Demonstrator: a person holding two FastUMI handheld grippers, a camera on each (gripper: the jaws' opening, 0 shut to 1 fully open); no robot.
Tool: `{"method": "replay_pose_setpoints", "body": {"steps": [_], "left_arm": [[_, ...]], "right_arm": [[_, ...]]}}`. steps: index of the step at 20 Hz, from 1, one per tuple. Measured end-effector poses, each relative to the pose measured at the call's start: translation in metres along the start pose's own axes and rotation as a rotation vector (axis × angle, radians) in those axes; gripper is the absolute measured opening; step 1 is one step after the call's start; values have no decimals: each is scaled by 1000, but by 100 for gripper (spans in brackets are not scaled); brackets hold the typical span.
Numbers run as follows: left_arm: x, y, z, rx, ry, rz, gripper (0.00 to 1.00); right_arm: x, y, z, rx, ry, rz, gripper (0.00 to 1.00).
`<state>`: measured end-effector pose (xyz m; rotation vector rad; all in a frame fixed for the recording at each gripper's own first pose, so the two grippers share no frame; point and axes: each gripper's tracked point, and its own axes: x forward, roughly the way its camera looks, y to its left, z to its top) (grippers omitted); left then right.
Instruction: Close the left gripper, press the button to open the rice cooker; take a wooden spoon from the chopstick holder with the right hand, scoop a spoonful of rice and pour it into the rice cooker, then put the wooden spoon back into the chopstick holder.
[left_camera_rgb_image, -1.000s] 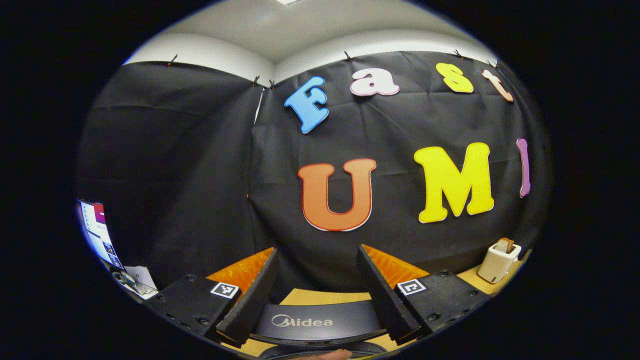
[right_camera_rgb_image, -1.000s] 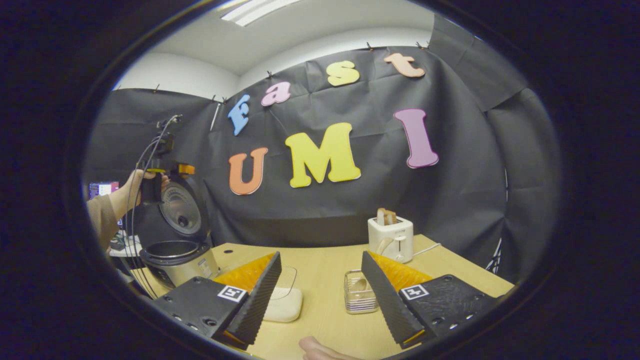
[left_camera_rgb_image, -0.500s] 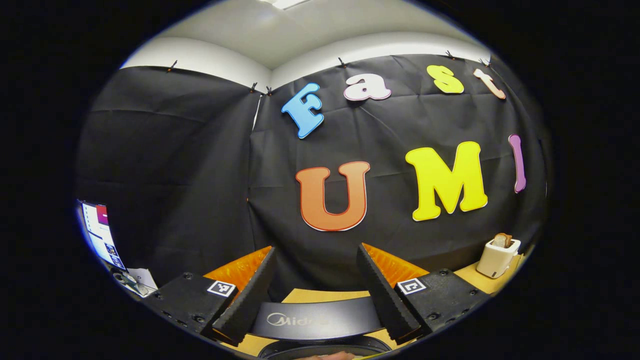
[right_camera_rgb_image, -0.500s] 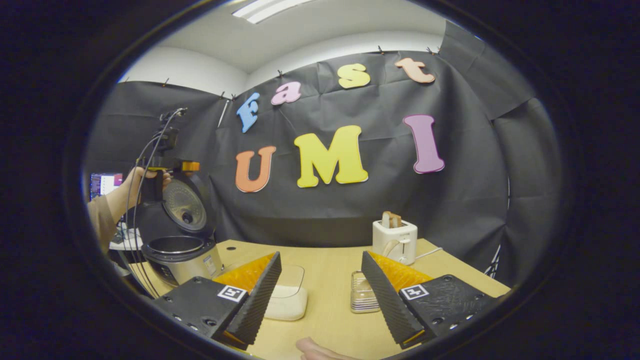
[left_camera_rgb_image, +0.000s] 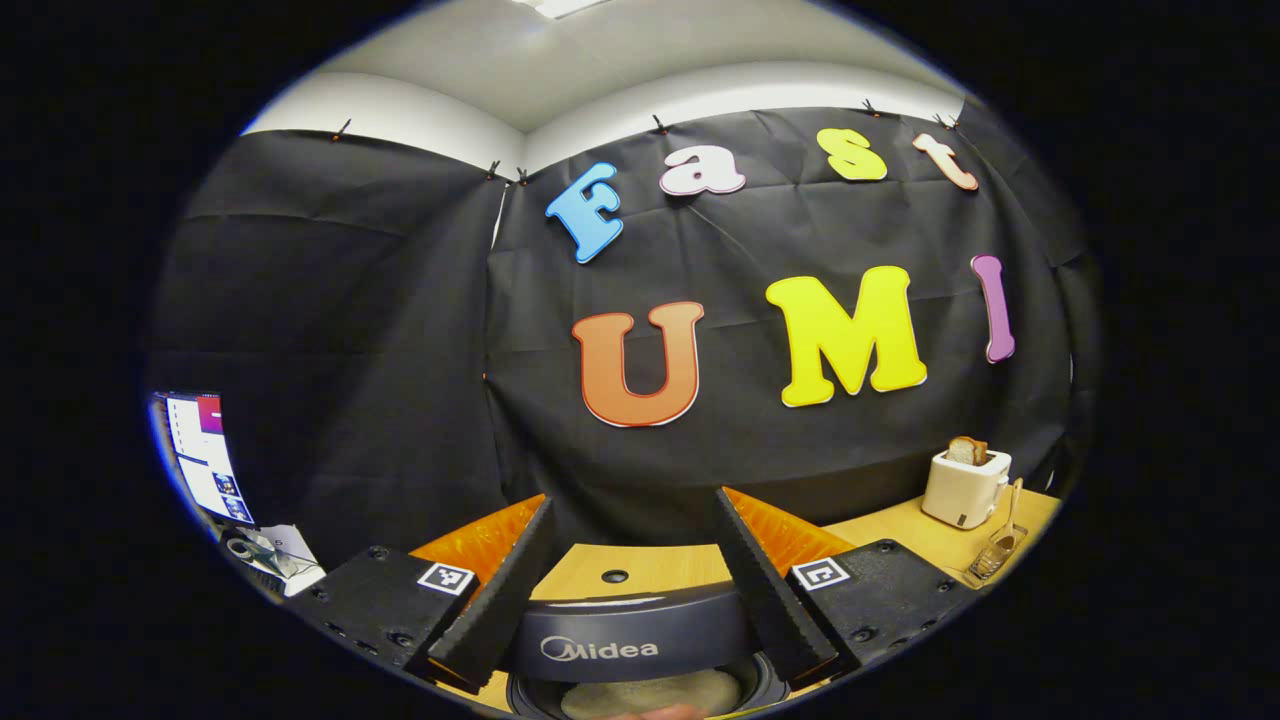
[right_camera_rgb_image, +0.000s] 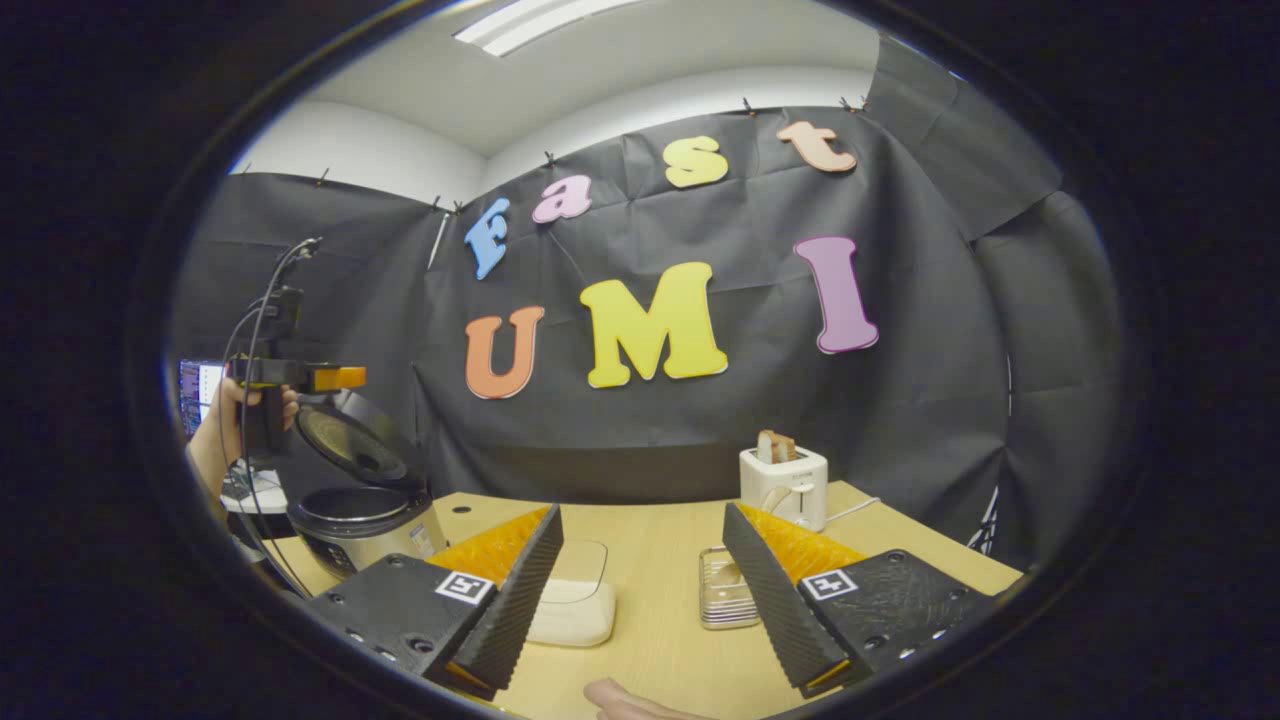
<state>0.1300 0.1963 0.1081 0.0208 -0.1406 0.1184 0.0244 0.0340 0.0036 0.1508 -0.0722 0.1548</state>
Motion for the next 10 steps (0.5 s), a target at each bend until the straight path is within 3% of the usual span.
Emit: {"method": "replay_pose_setpoints", "body": {"steps": [3, 4, 7, 8, 9, 10], "left_arm": [[-19, -7, -21, -17, 15, -21, 99], [-26, -8, -26, -20, 20, -23, 99], [-39, -14, -42, -20, 26, -35, 99], [-42, -15, -47, -22, 28, -40, 99], [-44, -17, -52, -27, 29, -45, 98], [-46, -19, -59, -34, 34, -51, 98]], "right_arm": [[1, -3, -1, 13, 6, -10, 96], [1, -3, -3, 22, 12, -11, 92], [4, -4, -9, 48, 41, -11, 96], [5, -5, -10, 53, 49, -14, 92], [5, -7, -10, 57, 54, -21, 96], [6, -9, -11, 61, 55, -26, 92]]}}
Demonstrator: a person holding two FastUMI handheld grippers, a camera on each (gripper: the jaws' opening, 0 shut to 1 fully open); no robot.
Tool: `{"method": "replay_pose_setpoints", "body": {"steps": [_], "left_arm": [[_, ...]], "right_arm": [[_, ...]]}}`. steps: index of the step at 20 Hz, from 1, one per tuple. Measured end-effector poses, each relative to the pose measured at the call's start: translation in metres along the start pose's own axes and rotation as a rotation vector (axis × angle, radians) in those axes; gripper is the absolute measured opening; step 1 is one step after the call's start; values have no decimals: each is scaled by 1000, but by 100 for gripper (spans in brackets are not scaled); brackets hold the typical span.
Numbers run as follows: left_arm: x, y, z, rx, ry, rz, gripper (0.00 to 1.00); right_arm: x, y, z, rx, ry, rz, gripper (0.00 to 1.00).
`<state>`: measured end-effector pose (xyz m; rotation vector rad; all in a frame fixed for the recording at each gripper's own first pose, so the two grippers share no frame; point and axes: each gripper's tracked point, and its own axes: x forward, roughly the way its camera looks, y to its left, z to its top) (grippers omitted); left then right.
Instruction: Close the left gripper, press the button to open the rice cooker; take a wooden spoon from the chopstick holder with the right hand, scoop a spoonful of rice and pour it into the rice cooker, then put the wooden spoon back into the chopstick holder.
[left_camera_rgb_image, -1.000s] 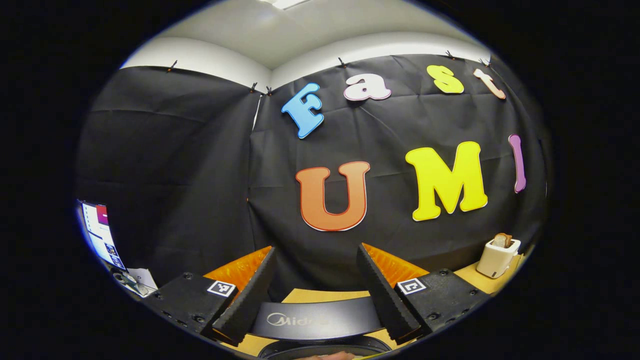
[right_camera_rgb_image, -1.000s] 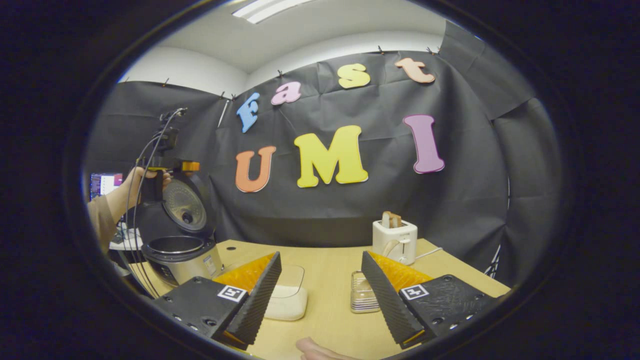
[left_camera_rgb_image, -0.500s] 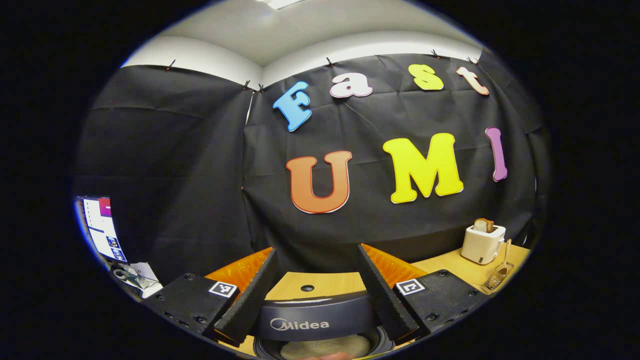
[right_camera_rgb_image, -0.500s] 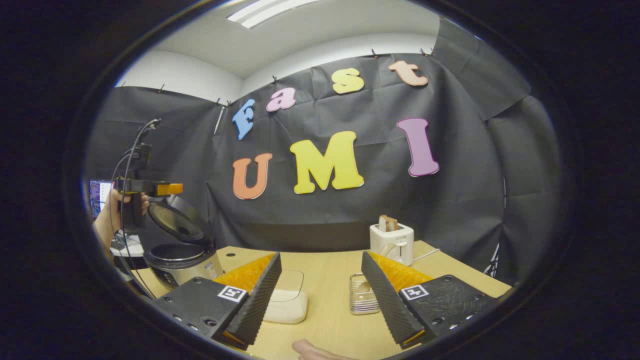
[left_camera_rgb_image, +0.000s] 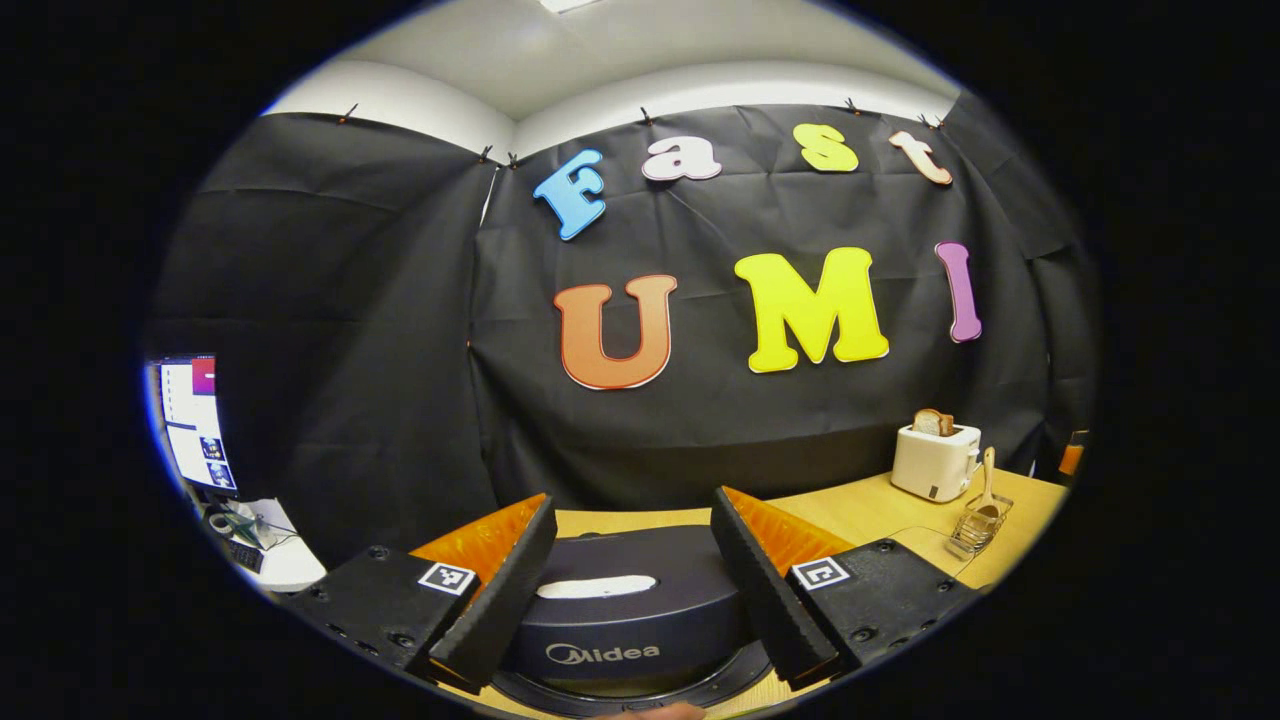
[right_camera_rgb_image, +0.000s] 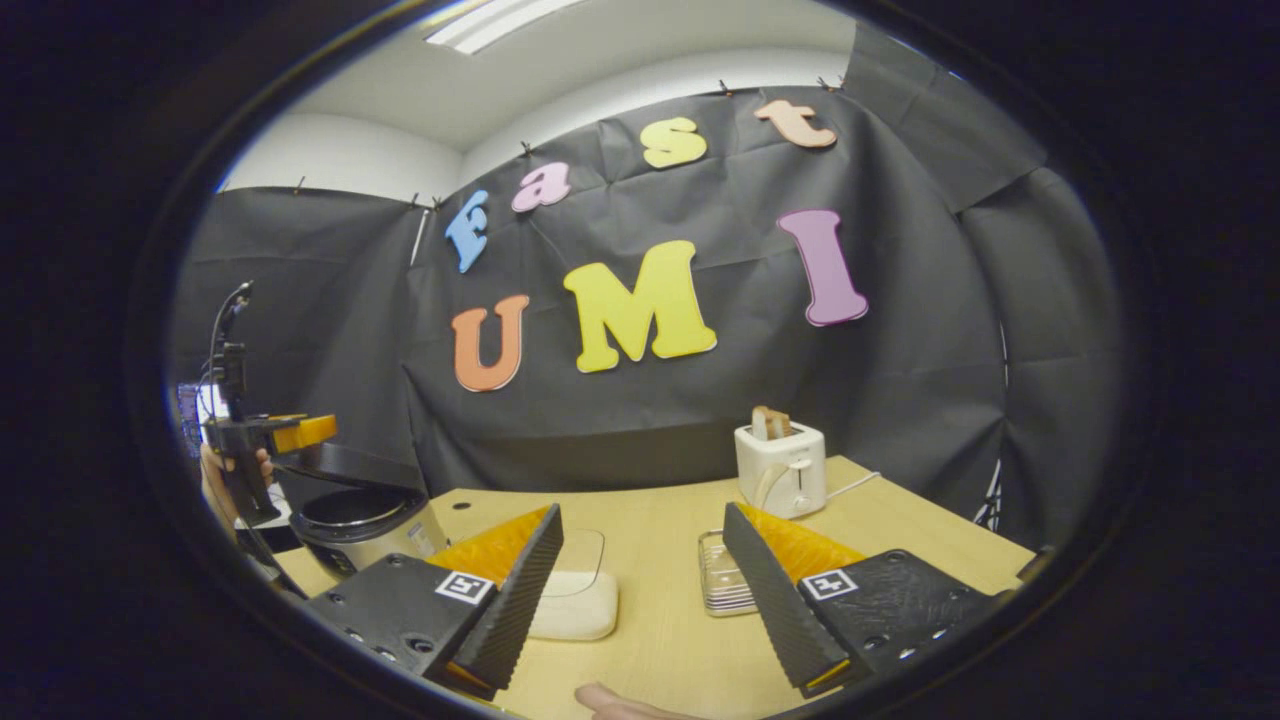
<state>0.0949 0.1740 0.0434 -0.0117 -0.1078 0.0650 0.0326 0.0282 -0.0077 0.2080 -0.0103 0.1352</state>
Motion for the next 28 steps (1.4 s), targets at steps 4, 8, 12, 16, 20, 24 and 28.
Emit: {"method": "replay_pose_setpoints", "body": {"steps": [4, 8, 12, 16, 20, 24, 28], "left_arm": [[-7, -8, -30, -2, 45, -26, 100], [-6, -7, -55, -13, 99, -25, 100], [-6, -6, -71, -28, 131, -14, 98], [-15, -3, -76, -16, 129, 38, 94], [-31, -5, -77, -17, 126, 99, 98], [-47, -7, -76, -10, 135, 137, 96], [-58, -9, -76, -16, 146, 160, 96]], "right_arm": [[0, -1, -2, 14, 16, 2, 92], [0, -3, -1, 20, 18, 2, 92], [0, -3, -1, 20, 19, 2, 92], [-2, -4, 0, 28, 21, 3, 92], [-4, -3, 1, 24, 21, 10, 91], [-6, 2, 1, 16, 22, 22, 96], [-7, 7, -1, 7, 28, 32, 91]]}}
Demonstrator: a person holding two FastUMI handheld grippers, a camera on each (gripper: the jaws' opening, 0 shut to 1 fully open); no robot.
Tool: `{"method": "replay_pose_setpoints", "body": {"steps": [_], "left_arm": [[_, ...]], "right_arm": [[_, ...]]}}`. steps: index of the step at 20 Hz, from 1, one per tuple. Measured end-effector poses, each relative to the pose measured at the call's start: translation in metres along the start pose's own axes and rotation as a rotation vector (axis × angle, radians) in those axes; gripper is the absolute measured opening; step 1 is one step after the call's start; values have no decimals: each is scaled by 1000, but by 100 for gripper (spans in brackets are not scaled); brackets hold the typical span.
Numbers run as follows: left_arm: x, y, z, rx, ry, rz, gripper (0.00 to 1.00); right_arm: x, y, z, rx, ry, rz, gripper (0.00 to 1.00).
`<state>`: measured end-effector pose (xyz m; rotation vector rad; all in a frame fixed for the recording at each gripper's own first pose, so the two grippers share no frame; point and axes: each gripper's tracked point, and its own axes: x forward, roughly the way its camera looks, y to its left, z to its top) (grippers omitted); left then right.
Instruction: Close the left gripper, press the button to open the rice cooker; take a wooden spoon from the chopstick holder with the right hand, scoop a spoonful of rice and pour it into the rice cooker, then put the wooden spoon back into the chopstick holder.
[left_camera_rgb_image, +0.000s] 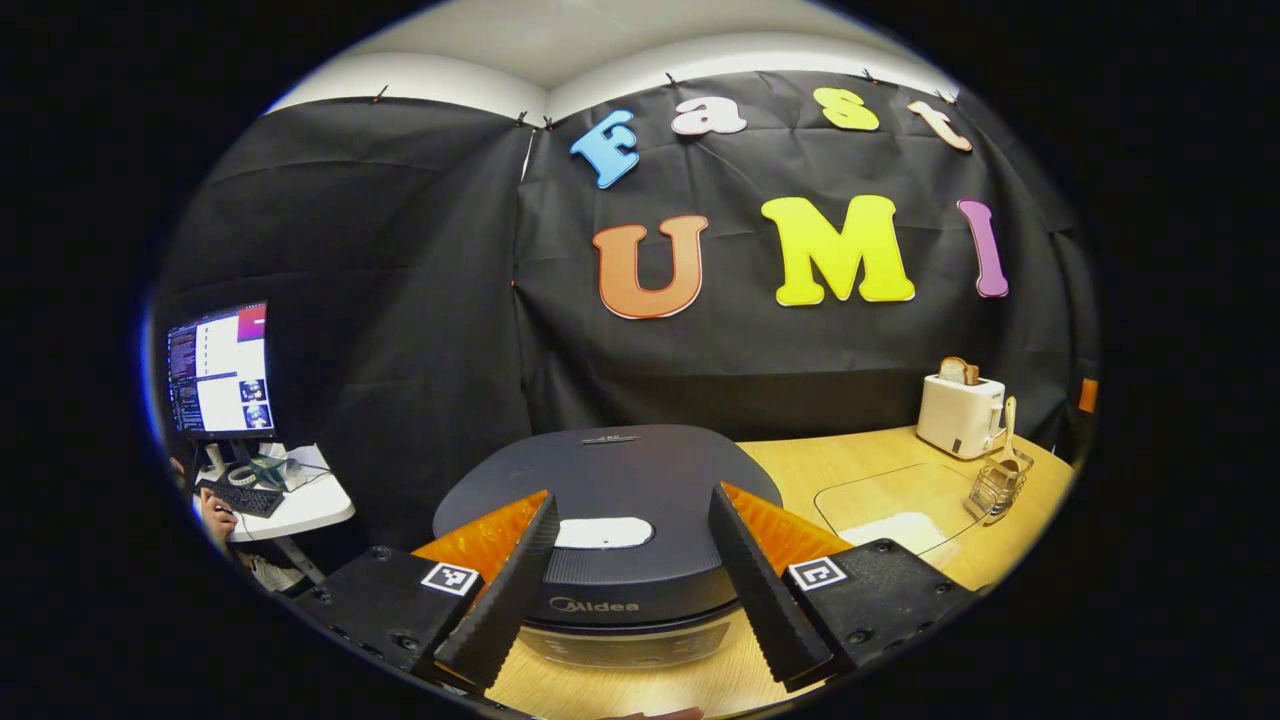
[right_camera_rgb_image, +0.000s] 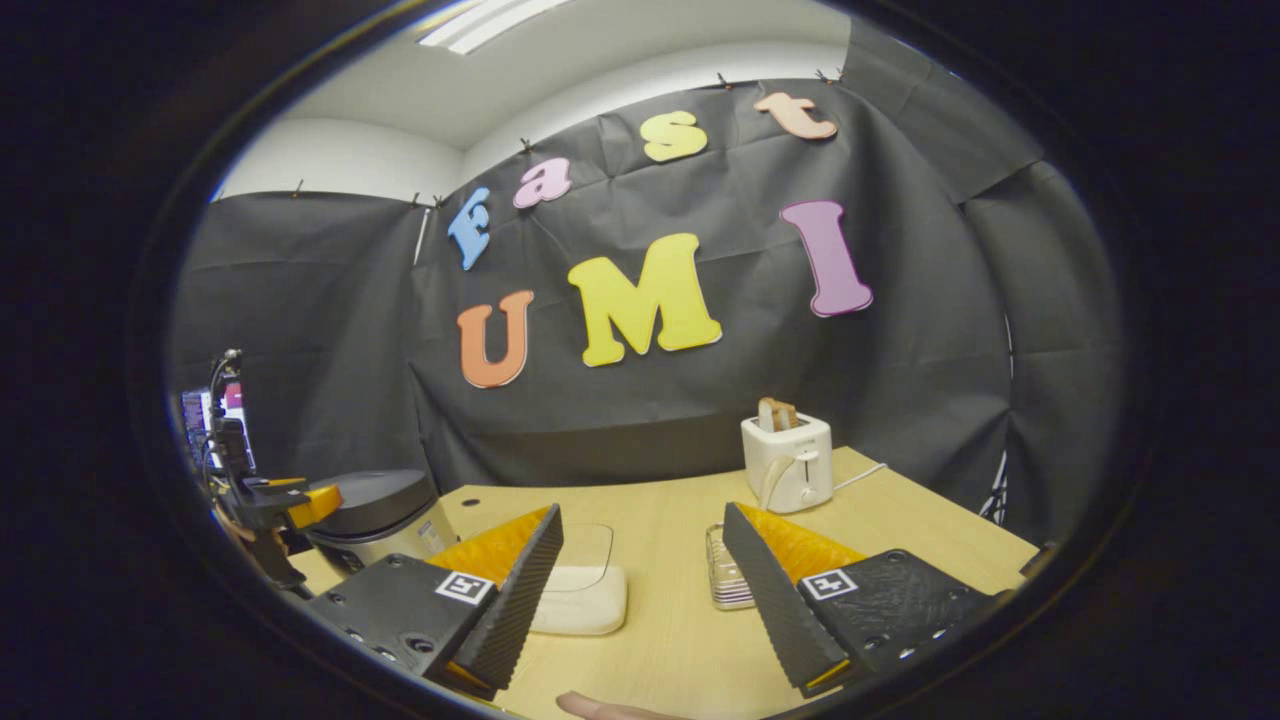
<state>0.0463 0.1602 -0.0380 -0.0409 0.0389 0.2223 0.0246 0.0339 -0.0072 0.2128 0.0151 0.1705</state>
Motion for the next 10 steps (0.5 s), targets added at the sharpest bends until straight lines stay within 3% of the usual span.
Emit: {"method": "replay_pose_setpoints", "body": {"steps": [10], "left_arm": [[-16, -3, -14, -17, 22, 36, 91]], "right_arm": [[-1, 7, -3, -17, 11, 13, 92]]}}
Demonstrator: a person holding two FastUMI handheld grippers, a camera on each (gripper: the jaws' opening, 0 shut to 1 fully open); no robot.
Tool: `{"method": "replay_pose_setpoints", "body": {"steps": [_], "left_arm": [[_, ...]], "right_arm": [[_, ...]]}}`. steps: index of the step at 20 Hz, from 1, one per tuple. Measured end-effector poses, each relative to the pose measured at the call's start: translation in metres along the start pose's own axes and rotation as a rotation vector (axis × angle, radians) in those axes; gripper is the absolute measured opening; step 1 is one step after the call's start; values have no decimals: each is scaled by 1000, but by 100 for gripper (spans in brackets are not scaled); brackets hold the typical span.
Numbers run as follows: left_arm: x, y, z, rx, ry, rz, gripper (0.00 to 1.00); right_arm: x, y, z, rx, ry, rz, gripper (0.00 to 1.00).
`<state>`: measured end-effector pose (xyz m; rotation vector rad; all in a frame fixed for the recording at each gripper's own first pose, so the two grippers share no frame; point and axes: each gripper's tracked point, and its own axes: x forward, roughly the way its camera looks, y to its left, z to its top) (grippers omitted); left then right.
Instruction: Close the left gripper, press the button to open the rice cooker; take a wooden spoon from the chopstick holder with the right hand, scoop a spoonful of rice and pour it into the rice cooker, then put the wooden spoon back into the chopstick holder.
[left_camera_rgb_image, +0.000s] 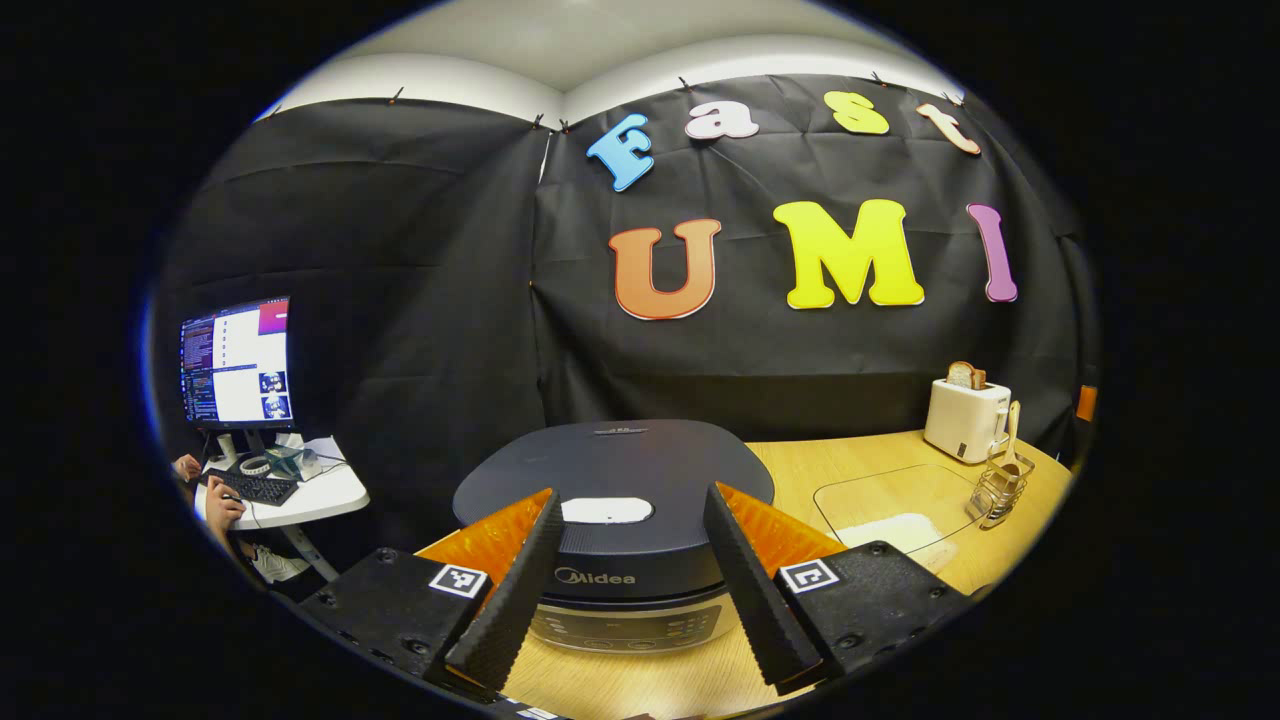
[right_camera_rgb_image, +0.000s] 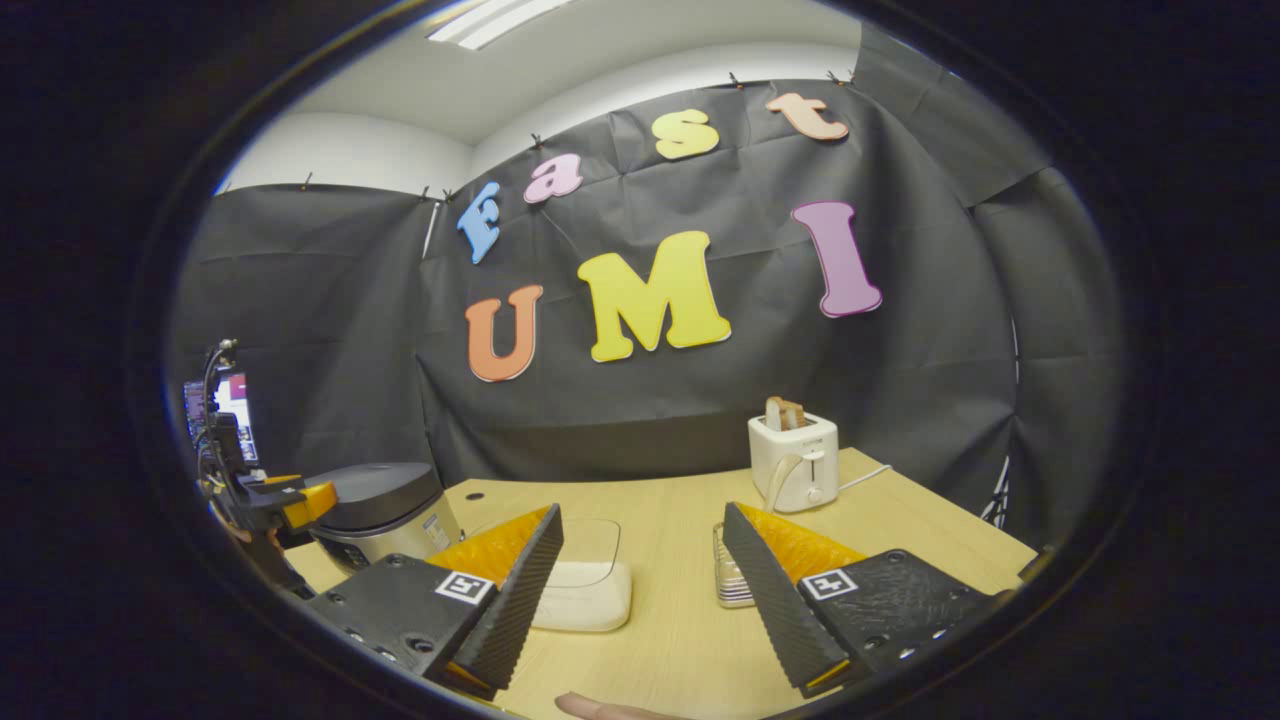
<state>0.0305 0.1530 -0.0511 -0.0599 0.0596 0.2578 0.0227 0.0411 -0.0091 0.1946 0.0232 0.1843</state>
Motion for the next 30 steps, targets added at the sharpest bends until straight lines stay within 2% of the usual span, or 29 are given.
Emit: {"method": "replay_pose_setpoints", "body": {"steps": [2, 3, 4, 7, 8, 9, 11, 12, 14, 17, 18, 19, 21, 22, 25, 26, 27, 28, 29, 30], "left_arm": [[-1, 1, 1, 13, -13, -5, 89], [-3, 1, 2, 8, -15, -6, 88], [-5, 1, 4, 1, -21, -6, 88], [-11, 1, 4, 5, -33, 6, 87], [-15, 2, 2, -3, -31, 14, 87], [-21, 0, 2, -8, -35, 14, 86], [-32, -5, 3, -1, -41, 1, 84], [-37, -5, 5, 5, -46, 5, 84], [-50, -8, 13, 10, -65, 3, 84], [-69, -31, 27, -8, -84, -48, 84], [-75, -41, 32, -17, -89, -73, 80], [-80, -52, 35, -20, -86, -97, 84], [-87, -67, 33, -19, -56, -111, 84], [-89, -75, 32, -12, -42, -118, 84], [-94, -108, 30, 5, -28, -161, 84], [-95, -120, 28, 13, -28, -181, 84], [-98, -131, 27, 22, -26, -197, 84], [-100, -140, 26, 25, -28, -211, 84], [-103, -149, 25, 25, -30, -229, 84], [-106, -157, 25, 26, -32, -241, 84]], "right_arm": [[-1, 1, -1, 2, 4, 3, 92], [-1, 1, -1, 1, 7, 4, 95], [-2, 2, -1, 1, 7, 5, 91], [-4, 3, 2, -13, -3, 1, 92], [-5, 4, 2, -18, -4, 0, 96], [-5, 4, 3, -23, -3, -4, 92], [-8, 6, 5, -27, -6, -11, 96], [-10, 7, 5, -29, -6, -16, 91], [-16, 10, 7, -31, -7, -21, 92], [-25, 18, 12, -54, -8, -18, 92], [-30, 23, 14, -62, -10, -7, 92], [-36, 27, 17, -74, -12, -4, 92], [-48, 27, 20, -109, -15, -23, 91], [-53, 26, 22, -128, -17, -41, 96], [-68, 20, 22, -134, -25, -100, 95], [-71, 18, 15, -125, -5, -109, 91], [-75, 16, 7, -114, 17, -106, 95], [-78, 15, 3, -102, 36, -102, 96], [-80, 10, 1, -99, 45, -104, 96], [-81, 2, 1, -100, 51, -112, 92]]}}
